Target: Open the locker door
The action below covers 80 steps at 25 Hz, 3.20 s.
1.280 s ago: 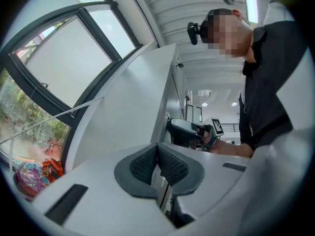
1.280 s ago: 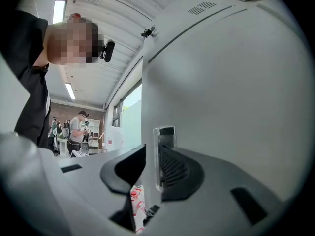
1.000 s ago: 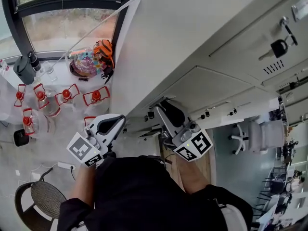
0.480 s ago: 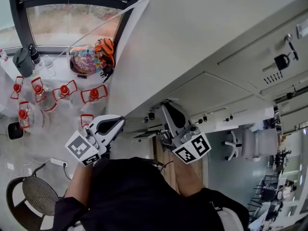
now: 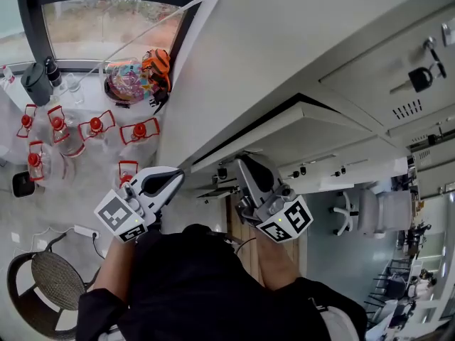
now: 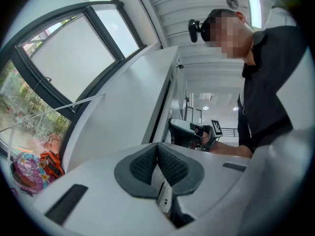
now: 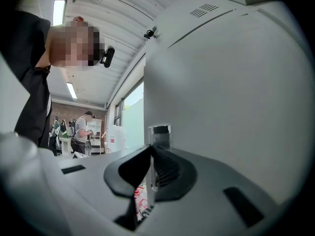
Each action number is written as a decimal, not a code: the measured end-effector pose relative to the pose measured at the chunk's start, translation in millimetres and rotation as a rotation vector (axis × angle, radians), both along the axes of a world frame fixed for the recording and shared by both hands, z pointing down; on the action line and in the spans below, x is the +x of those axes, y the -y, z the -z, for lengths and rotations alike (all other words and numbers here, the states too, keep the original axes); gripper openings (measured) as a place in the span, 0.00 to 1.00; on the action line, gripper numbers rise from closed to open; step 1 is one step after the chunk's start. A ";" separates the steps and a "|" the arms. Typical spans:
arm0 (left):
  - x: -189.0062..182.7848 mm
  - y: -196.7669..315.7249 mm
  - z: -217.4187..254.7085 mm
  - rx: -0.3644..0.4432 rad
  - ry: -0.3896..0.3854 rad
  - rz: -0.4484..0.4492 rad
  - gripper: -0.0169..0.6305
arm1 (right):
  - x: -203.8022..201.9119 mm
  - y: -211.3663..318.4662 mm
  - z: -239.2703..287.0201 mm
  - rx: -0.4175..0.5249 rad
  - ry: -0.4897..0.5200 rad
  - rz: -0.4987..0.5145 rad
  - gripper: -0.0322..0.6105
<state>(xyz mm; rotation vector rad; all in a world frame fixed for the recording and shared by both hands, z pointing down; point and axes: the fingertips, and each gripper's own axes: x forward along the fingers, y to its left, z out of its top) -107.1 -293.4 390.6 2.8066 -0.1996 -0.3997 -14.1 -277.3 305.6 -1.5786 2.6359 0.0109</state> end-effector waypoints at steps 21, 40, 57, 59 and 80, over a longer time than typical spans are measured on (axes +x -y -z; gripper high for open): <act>10.5 -83.7 37.6 0.085 0.062 0.258 0.05 | 1.9 -82.2 -0.1 0.036 0.071 0.355 0.09; 35.2 -222.8 14.1 0.011 0.093 0.371 0.05 | 46.2 -189.6 -3.7 0.095 0.115 0.651 0.09; 42.4 -217.2 34.7 0.058 0.066 0.259 0.05 | 60.7 -204.4 -2.9 0.054 0.210 0.718 0.09; 45.3 -215.7 35.3 0.061 0.064 0.263 0.05 | 63.0 -205.9 -3.2 0.058 0.205 0.726 0.09; 152.0 -267.5 45.2 0.072 0.110 0.430 0.05 | 143.2 -261.9 -6.2 0.094 0.200 1.112 0.09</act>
